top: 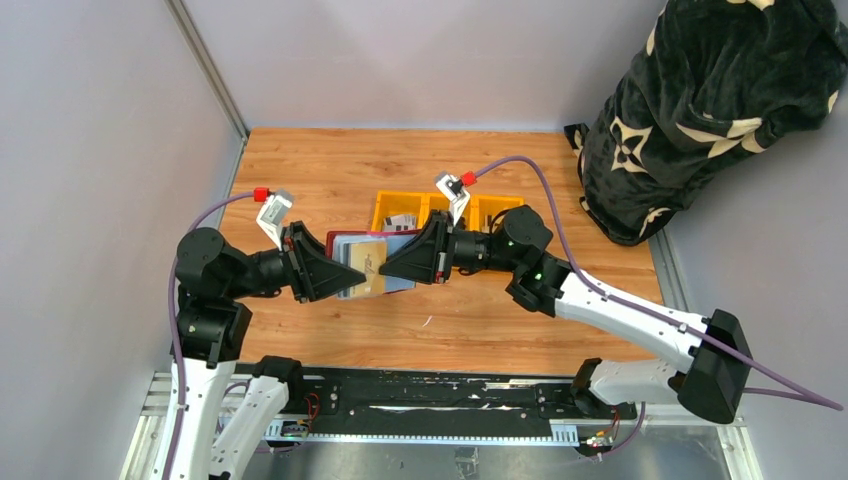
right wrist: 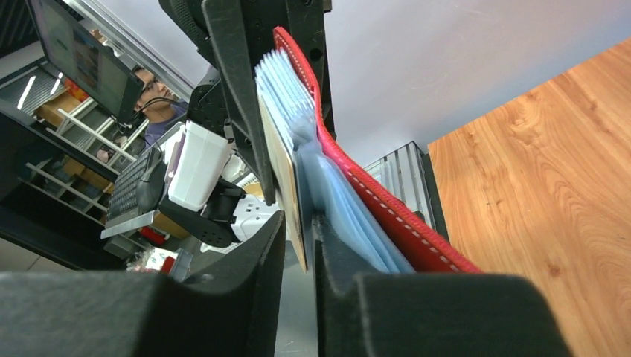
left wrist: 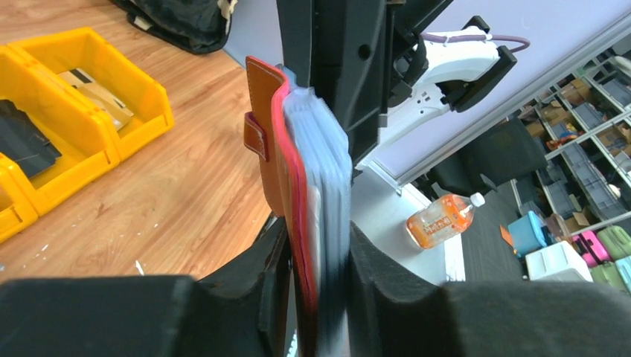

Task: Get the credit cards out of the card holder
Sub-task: Remove the credit card from the card holder.

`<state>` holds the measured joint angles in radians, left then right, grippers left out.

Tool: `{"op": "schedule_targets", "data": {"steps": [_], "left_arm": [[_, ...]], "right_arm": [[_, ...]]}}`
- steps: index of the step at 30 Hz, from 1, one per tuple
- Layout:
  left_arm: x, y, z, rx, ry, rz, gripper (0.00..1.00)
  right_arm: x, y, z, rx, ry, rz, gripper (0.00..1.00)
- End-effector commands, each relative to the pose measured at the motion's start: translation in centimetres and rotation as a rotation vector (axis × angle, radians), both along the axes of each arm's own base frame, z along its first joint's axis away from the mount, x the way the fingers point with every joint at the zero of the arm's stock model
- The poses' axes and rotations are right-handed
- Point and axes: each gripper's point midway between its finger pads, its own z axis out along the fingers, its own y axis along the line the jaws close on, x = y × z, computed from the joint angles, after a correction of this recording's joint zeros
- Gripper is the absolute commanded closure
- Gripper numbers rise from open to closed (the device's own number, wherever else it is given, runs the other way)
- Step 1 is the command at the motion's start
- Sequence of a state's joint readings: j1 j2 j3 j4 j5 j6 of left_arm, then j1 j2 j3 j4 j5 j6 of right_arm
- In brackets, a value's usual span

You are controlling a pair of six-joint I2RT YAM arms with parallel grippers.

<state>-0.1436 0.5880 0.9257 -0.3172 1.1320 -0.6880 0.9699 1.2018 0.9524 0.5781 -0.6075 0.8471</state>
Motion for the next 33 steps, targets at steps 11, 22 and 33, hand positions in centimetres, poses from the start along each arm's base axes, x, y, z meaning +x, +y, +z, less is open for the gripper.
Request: {"op": "schedule_targets", "data": {"steps": [11, 22, 33], "left_arm": [[-2.5, -0.2, 2.5, -0.039, -0.060, -0.101, 0.62], [-3.0, -0.3, 3.3, -0.051, -0.060, -0.124, 0.72], [-2.9, -0.3, 3.9, -0.065, -0.062, -0.108, 0.79]], "right_arm": [[-0.3, -1.2, 1.6, 0.111, -0.007, 0.010, 1.00], [-0.3, -2.6, 1.3, 0.125, -0.010, -0.018, 1.00], [-0.8, -3.2, 0.4, 0.127, 0.001, -0.014, 1.00]]}}
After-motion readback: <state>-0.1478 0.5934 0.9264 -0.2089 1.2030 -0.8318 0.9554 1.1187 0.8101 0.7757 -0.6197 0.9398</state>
